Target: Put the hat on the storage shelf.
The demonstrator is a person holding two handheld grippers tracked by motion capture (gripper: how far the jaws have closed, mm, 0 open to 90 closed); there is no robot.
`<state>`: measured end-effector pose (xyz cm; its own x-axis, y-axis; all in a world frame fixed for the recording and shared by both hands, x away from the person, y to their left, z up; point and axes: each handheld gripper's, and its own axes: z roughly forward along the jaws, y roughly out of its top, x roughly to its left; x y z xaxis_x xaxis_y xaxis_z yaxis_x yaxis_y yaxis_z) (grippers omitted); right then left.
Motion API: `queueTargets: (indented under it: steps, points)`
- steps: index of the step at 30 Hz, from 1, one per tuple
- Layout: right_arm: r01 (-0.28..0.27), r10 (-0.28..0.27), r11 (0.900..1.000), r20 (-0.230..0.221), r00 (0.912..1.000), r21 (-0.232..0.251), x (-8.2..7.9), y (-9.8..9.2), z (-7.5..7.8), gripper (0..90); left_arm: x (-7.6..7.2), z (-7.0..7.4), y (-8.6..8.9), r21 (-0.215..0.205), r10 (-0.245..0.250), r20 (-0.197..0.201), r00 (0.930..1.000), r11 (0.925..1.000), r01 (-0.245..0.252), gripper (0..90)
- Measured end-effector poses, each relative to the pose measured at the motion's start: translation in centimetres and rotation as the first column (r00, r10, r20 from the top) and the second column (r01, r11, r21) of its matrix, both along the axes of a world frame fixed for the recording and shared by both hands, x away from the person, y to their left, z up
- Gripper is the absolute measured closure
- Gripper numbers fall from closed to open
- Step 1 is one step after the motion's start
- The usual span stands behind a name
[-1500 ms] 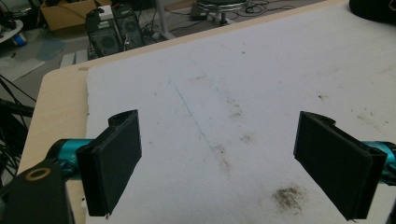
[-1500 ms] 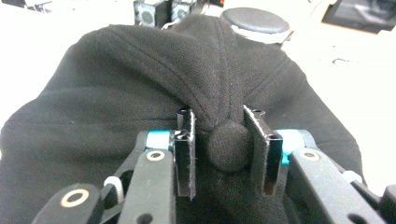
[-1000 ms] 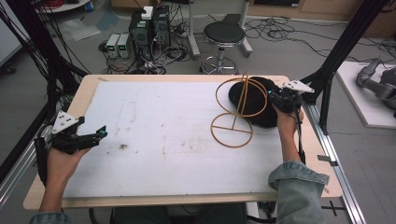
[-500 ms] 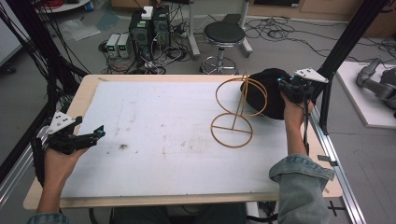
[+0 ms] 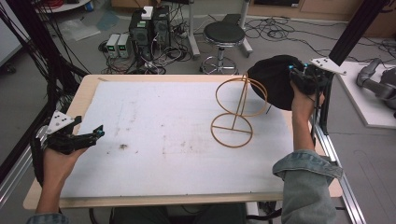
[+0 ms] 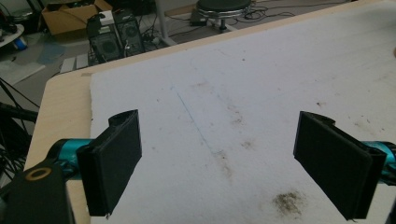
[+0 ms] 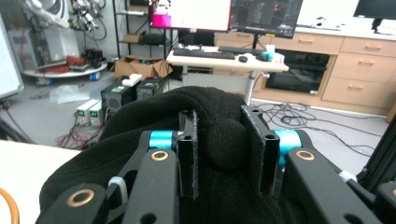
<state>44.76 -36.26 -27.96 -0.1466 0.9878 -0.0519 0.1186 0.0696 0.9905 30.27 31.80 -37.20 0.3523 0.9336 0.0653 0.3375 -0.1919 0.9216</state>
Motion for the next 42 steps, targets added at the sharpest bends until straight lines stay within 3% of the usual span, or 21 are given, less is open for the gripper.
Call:
queueTargets:
  steps: [6, 17, 29, 42]
  points:
    - [0.019, -0.02, 1.0, 0.036, 0.9991, 0.021, -0.5, -0.3, 1.7, 70.1, 0.0, 0.0, 0.0, 0.001, -0.002, -0.002, 1.0, 1.0, 0.002, 15.6]
    - [0.005, -0.009, 0.999, 0.091, 0.9958, 0.045, -1.5, -0.3, 4.3, 70.1, 0.0, 0.1, 0.0, 0.001, -0.003, -0.001, 1.0, 1.0, 0.003, 15.6]
    - [-0.058, 0.045, 0.993, 0.134, 0.9899, 0.098, -2.5, 0.2, 6.8, 70.0, -0.1, 0.2, -0.1, 0.001, -0.006, 0.003, 1.0, 1.0, 0.006, 15.6]
    - [-0.145, 0.122, 0.979, 0.16, 0.9795, 0.143, -3.3, 1.3, 8.2, 69.9, -0.1, 0.2, -0.1, 0.005, -0.007, 0.006, 1.0, 1.0, 0.007, 16.2]
